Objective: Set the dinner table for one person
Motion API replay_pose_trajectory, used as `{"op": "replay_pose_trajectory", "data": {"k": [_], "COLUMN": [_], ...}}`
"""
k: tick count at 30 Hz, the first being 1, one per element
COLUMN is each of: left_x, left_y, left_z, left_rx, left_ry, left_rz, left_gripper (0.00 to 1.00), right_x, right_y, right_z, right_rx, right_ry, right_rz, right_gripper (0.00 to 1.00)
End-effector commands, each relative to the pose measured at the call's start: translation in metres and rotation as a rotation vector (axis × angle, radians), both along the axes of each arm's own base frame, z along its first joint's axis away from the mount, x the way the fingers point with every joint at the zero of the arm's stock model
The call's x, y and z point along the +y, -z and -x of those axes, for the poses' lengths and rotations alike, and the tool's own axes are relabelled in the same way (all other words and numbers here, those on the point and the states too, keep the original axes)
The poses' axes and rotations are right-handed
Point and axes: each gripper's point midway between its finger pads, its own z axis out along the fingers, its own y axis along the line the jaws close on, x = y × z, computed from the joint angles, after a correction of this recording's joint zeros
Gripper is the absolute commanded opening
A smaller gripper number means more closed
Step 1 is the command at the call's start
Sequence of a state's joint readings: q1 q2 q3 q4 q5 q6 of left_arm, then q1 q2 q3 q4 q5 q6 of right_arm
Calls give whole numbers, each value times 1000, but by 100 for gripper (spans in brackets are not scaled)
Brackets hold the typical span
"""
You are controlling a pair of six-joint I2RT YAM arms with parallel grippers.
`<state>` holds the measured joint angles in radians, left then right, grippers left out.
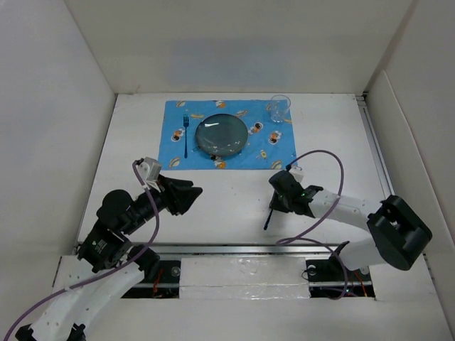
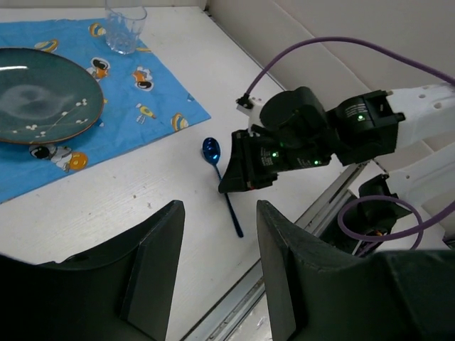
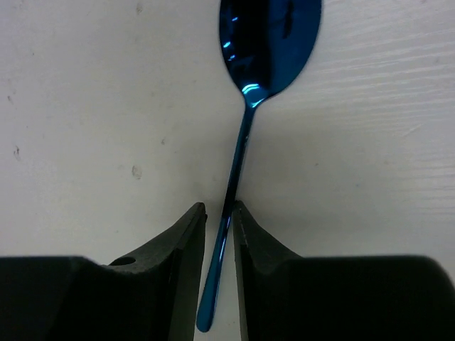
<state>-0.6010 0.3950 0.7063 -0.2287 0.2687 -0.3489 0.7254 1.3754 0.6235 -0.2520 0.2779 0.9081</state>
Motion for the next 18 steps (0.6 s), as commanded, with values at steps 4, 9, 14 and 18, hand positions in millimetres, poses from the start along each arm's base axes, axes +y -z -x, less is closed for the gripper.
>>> {"op": "replay_pose_trajectory", "data": {"k": [4,9,14,18], "left_x": [1,-5,-9,-14], "left_y": [-23,-19,-16,-11], "left_z": [7,9,7,7], "left_rx": [-80,-65,-52,-36], "left_ry": [12,39,46,62], "left_rz": [47,35,24,10], "left_gripper": [42,42,42,42], "right_x": [-3,-1,2,2], "right_y": [21,29,32,29], "right_z": [8,4,2,-4], "right_rx": [69,99,107,103], "right_ry": [36,48,75,104], "right_rz": [183,304,356,348], "right_gripper": [31,31,30,34]}}
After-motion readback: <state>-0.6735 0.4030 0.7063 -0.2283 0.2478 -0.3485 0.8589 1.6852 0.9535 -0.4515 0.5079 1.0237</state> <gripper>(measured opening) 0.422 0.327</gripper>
